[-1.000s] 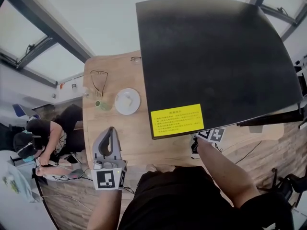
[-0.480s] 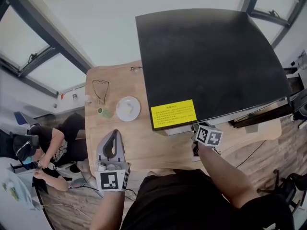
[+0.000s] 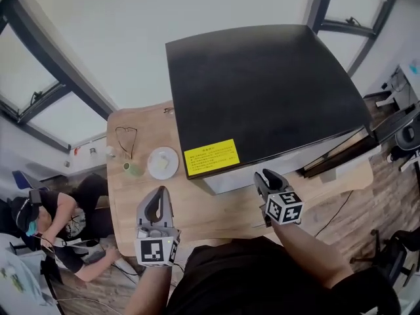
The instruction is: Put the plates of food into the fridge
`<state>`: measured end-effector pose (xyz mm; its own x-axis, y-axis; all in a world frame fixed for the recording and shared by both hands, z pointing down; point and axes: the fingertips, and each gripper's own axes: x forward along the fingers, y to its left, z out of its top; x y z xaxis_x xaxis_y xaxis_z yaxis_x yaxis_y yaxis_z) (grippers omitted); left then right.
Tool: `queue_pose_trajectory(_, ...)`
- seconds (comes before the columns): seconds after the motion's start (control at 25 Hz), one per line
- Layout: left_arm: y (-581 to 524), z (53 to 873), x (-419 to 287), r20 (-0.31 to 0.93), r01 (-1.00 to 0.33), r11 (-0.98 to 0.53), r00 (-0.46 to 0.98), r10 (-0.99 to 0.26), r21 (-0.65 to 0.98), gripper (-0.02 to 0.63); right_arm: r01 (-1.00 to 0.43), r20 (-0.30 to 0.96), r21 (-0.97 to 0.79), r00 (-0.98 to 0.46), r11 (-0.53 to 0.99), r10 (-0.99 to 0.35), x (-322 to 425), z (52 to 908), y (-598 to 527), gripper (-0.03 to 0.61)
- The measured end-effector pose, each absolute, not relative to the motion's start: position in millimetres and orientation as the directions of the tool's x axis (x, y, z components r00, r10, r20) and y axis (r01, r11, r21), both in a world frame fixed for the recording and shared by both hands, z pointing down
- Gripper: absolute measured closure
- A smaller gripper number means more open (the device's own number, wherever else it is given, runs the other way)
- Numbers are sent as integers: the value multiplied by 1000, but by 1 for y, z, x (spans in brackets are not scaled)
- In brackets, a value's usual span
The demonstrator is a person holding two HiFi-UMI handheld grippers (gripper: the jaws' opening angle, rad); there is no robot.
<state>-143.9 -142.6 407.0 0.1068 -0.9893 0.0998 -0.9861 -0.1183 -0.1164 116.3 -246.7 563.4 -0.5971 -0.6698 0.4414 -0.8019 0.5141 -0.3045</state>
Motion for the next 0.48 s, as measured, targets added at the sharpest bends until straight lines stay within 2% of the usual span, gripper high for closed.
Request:
queue_pose_trajectory(0.24,-147,416,-129,114,-984,-151,140,-984,-94,609,-762,330,-199,-644,615,-690,131,507,-236,507)
queue_pose_trajectory(0.44,-149,421,-118,114,-982,-175,165,-980,-76,609,-764,272,-195,-645,615,-714,153,478,-236,518)
queue_pose_trajectory(0.48,-149,422,-116,117,-981,-177,168,-979,-74,609,-766,272,-192,-642,613,-717,157,476,-236,546)
